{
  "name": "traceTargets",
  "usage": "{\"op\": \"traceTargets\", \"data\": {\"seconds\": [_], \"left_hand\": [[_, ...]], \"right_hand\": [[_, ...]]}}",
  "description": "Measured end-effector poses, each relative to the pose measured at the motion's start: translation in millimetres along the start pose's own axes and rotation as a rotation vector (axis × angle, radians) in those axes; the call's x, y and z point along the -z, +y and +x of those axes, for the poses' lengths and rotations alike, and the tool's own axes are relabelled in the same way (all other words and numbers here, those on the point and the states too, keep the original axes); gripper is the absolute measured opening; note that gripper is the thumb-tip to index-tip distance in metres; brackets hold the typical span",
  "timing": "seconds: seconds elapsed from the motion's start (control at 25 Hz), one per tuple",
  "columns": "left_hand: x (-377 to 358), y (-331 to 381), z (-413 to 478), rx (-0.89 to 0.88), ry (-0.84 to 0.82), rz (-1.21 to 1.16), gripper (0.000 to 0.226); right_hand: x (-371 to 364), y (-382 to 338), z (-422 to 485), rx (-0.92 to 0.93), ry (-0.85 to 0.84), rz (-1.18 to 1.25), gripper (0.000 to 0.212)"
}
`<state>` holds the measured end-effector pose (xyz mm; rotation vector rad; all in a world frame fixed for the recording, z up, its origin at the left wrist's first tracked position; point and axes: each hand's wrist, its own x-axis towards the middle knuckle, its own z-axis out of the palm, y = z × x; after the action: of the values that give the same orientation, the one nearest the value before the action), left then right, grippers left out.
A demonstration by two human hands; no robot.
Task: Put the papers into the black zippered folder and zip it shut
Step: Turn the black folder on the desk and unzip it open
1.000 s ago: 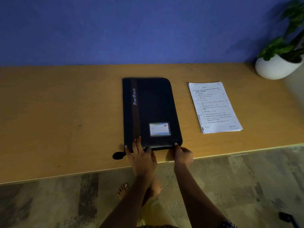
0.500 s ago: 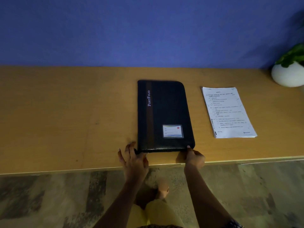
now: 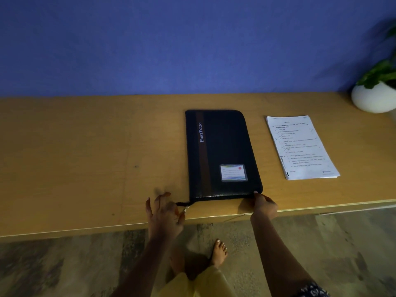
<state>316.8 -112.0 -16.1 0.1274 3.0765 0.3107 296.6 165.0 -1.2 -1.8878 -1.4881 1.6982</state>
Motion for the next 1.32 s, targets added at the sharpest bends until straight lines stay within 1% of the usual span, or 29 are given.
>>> {"op": "traceTargets", "data": {"seconds": [0.12,0.28,0.36,0.48,0.64,0.68,0.8,1.0,1.12,1.2,1.24,1.32], "left_hand": [[3,-11,7,0.017,0.002,-0.042,0.046],[9,-6,23,-0.087,0.066,-0.147,0.048],[12,3,31,-0.161,0.068,-0.2,0.05],[16,24,36,-0.24,0.094,-0.278,0.061],[24,47,35,-0.287,0.123,-0.371,0.073],[27,50,35,-0.276,0.118,-0.396,0.075],[34,53,35,-0.237,0.134,-0.476,0.072],[44,33,35,-0.113,0.229,-0.537,0.05],[42,15,27,-0.023,0.286,-0.627,0.036],[40,2,20,0.098,0.282,-0.743,0.031],[37,-4,16,0.171,0.28,-0.783,0.029],[34,-18,11,0.331,0.262,-0.843,0.025]], "right_hand": [[1,-2,-9,-0.02,-0.005,0.113,0.011],[4,-3,-28,0.027,-0.021,0.284,0.019],[5,-6,-41,0.095,-0.046,0.35,0.016],[6,-11,-67,0.228,-0.102,0.42,0.013],[5,-11,-111,0.466,-0.262,0.454,0.006],[3,-11,-122,0.514,-0.303,0.452,0.005],[-9,-9,-152,0.576,-0.428,0.419,0.016],[-39,-2,-182,0.632,-0.617,0.317,0.03],[-55,7,-184,0.66,-0.736,0.234,0.03],[-63,15,-176,0.658,-0.739,0.151,0.026],[-66,18,-169,0.657,-0.706,0.094,0.021],[-67,26,-145,0.705,-0.572,-0.093,0.012]]}}
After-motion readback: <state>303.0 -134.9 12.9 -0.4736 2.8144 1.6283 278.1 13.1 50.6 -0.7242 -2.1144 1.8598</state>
